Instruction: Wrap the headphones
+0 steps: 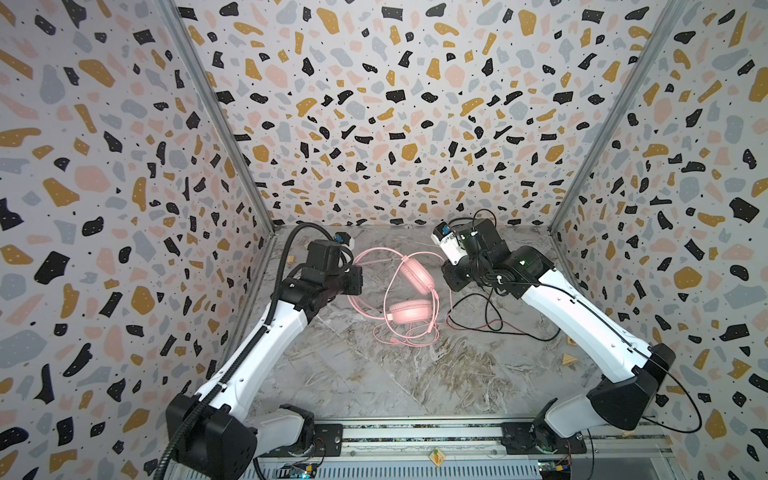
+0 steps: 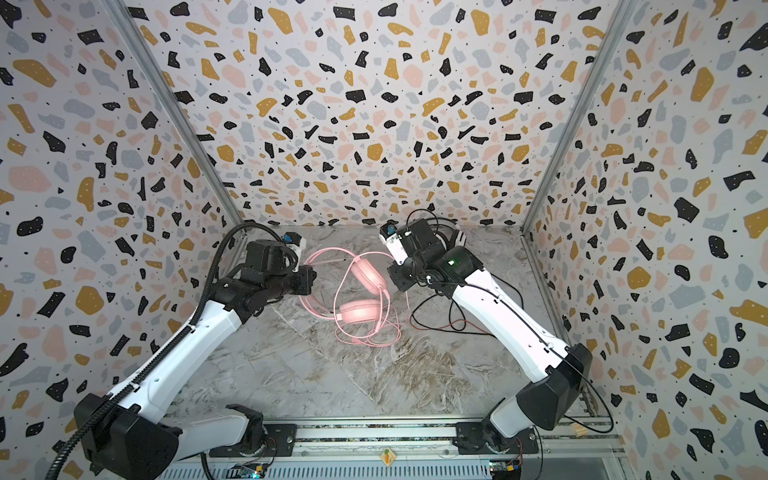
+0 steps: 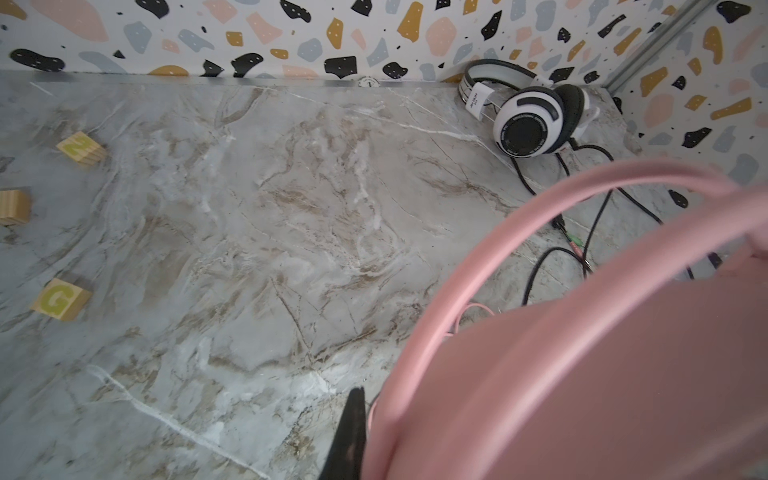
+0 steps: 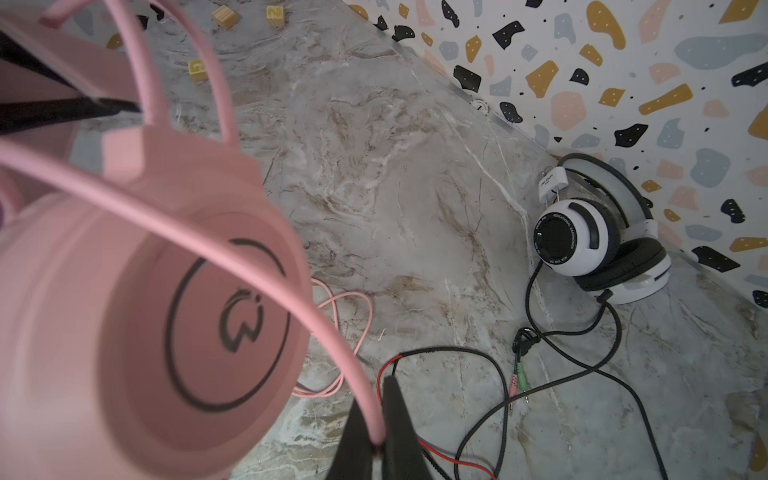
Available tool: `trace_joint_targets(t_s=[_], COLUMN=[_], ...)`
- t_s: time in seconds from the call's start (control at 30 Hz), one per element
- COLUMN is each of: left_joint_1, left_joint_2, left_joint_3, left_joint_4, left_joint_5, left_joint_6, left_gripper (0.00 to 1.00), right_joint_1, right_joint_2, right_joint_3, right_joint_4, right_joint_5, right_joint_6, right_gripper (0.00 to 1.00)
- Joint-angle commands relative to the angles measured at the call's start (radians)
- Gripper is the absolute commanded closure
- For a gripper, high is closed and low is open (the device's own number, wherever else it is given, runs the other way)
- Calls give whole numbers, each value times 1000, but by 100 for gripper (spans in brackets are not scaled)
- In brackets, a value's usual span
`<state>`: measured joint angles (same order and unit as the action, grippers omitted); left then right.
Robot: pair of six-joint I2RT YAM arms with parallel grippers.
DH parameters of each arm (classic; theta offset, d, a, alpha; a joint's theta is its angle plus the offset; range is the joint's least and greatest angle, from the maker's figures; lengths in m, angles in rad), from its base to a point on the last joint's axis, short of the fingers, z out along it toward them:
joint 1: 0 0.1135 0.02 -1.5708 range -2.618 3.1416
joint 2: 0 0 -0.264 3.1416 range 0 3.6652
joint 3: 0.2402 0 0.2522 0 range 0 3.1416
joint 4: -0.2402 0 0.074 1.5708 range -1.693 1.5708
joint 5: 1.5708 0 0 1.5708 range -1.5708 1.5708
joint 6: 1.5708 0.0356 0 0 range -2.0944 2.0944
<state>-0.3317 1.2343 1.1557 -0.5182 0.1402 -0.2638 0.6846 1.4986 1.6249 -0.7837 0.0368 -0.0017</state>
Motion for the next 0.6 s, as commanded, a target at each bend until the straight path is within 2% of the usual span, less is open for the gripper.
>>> trace_joint_targets(t_s=[0.0,0.23,0.43,0.57], left_joint_1=[6,17,17,20], left_joint_2=[-22,-45,-39,-42], left_joint_3=[51,58,71,84], left_joint_4=[55,128,150,145], left_joint_5=[139,302,360,357], left_joint_6=[0,-58,-84,-97], left_gripper=[100,100,100,100], right_joint_1=[-35,-65,-76,-75], right_joint_2=[-57,-69,-78,-75], right_joint_3=[-22,-125,-231,-278], right_joint_4=[91,210,357,419], right_joint_5=[-64,-198,-321,-384], right_joint_6=[4,14,55,77], right_gripper=[95,95,94,94])
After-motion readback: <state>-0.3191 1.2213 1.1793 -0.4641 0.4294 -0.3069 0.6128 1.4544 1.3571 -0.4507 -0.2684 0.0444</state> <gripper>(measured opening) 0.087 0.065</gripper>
